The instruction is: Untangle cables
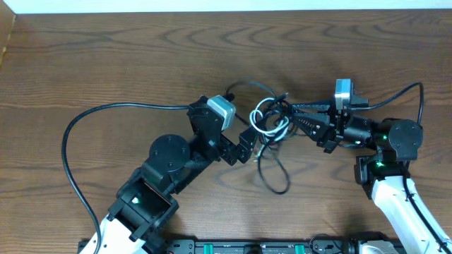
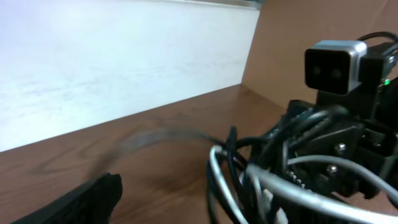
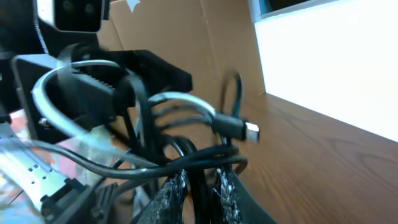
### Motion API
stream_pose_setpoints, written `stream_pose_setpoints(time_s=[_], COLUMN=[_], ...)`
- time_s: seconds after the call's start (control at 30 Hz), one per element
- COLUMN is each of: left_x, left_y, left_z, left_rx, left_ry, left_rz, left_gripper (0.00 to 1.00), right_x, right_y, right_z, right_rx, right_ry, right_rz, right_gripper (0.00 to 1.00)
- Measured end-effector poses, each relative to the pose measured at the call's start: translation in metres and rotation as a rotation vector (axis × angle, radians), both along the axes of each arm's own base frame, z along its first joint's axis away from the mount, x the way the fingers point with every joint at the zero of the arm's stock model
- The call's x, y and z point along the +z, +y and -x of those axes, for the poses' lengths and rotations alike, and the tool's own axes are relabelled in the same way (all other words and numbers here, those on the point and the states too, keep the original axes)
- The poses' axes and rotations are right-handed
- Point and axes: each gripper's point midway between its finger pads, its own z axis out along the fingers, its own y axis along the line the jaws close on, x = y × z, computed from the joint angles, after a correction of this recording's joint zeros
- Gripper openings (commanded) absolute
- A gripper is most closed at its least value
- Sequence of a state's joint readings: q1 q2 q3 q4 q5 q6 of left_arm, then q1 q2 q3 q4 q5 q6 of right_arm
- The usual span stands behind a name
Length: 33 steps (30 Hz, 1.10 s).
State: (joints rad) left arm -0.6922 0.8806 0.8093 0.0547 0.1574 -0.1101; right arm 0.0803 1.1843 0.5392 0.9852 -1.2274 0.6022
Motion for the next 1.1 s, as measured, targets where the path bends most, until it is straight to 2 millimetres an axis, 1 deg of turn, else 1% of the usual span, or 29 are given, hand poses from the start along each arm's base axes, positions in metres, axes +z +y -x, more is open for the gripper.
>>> stream_pose_setpoints(time_s=[0.07,0.1,0.17,0.4,0.53,0.67,0.83,1.1], left_x=[-0.003,-0.004,-0.008,-0.016,-0.017,-0.030,-0.047,-0.050], left_y=[0.000,-0.001,-0.002,-0.008,-0.012,-0.017,-0.018,-0.018], left_z=[-0.002,-0.003,-0.005,-0.006,-0.002,0.007,0.014,0.015], left_rx=[0.004,0.006,0.006,-0.011,-0.047,-0.101,-0.129,-0.134], left_ry=[0.003,0.006,0.014,0.034,0.041,0.087,0.147,0.159], left_rz=[-0.009,-0.014,-0.021,-0.035,-0.036,-0.062,-0.104,-0.111], left_gripper=[0.84,0.84,0.84,0.84,0.84,0.84,0.84,0.84], right_x=[0.000,0.000,0.000,0.000,0.000,0.000,0.001,0.002], right_y=[0.000,0.000,-0.001,-0.001,-0.001,-0.002,-0.014,-0.037], right_z=[0.000,0.000,0.000,0.000,0.000,-0.001,-0.012,-0.026], right_rx=[0.004,0.004,0.006,0.005,0.004,-0.004,-0.060,-0.146], right_ry=[0.011,0.013,0.021,0.030,0.033,0.037,0.058,0.097], right_rz=[-0.001,-0.002,-0.003,-0.005,-0.006,-0.010,-0.023,-0.044], right_gripper=[0.09,0.05,0.01,0.01,0.01,0.01,0.01,0.01])
